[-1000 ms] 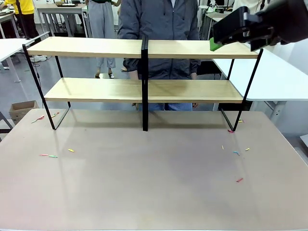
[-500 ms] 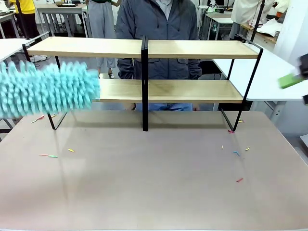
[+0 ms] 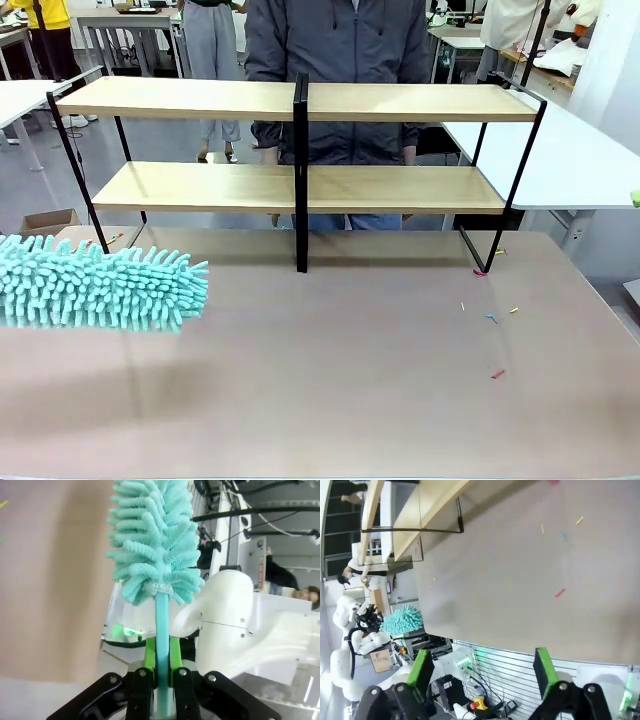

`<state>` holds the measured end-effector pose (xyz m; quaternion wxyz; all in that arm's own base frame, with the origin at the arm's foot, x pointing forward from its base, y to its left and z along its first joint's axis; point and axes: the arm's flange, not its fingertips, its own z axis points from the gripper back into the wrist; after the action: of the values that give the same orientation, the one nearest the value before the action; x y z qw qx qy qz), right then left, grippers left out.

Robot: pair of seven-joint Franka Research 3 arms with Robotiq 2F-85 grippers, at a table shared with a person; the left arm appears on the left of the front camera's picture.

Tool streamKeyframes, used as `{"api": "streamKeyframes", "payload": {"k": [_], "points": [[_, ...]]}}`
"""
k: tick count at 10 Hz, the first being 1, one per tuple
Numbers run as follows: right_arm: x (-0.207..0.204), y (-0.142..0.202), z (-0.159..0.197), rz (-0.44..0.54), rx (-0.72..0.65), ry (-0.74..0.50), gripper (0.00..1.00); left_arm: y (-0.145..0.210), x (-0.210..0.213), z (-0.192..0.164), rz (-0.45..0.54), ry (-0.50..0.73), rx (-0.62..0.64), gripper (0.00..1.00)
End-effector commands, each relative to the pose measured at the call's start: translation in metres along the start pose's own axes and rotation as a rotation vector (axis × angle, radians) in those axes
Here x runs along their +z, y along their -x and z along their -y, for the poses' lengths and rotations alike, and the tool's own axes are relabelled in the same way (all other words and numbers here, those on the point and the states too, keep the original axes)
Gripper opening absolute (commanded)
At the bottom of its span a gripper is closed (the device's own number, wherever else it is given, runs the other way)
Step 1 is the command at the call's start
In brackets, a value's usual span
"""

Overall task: Clean the shelves.
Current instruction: Place the Duster on the table.

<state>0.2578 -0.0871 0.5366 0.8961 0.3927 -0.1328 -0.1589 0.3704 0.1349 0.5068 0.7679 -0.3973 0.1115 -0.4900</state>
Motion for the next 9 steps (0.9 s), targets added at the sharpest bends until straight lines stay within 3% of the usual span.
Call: {"api": "streamKeyframes", "payload": {"k": [1, 3, 4, 5, 6, 7, 9], "points": [[0.007, 0.013, -0.024, 0.036, 0.112, 0.030, 1.00, 0.003, -0.001, -0.008, 0.007, 0.003, 0.016, 0.12], [-0.062, -0.015, -0.003, -0.262, 0.093, -0.198, 1.00, -0.028, -0.016, -0.059, -0.056, -0.073, -0.086, 0.12], [-0.093, -0.023, 0.015, -0.334, 0.035, -0.267, 1.00, -0.033, -0.025, -0.078, -0.087, -0.137, -0.137, 0.12], [-0.115, -0.027, 0.033, -0.361, -0.067, -0.272, 1.00, -0.036, -0.030, -0.091, -0.040, -0.172, -0.167, 0.12], [-0.125, -0.027, 0.041, -0.336, -0.131, -0.194, 1.00, -0.040, -0.034, -0.098, 0.001, -0.217, -0.184, 0.12], [-0.087, -0.017, 0.003, -0.280, 0.011, -0.233, 1.00, -0.045, -0.036, -0.101, 0.020, -0.228, -0.197, 0.12], [-0.087, -0.017, 0.003, -0.280, 0.011, -0.233, 1.00, -0.052, -0.038, -0.101, 0.028, -0.209, -0.213, 0.12]]}}
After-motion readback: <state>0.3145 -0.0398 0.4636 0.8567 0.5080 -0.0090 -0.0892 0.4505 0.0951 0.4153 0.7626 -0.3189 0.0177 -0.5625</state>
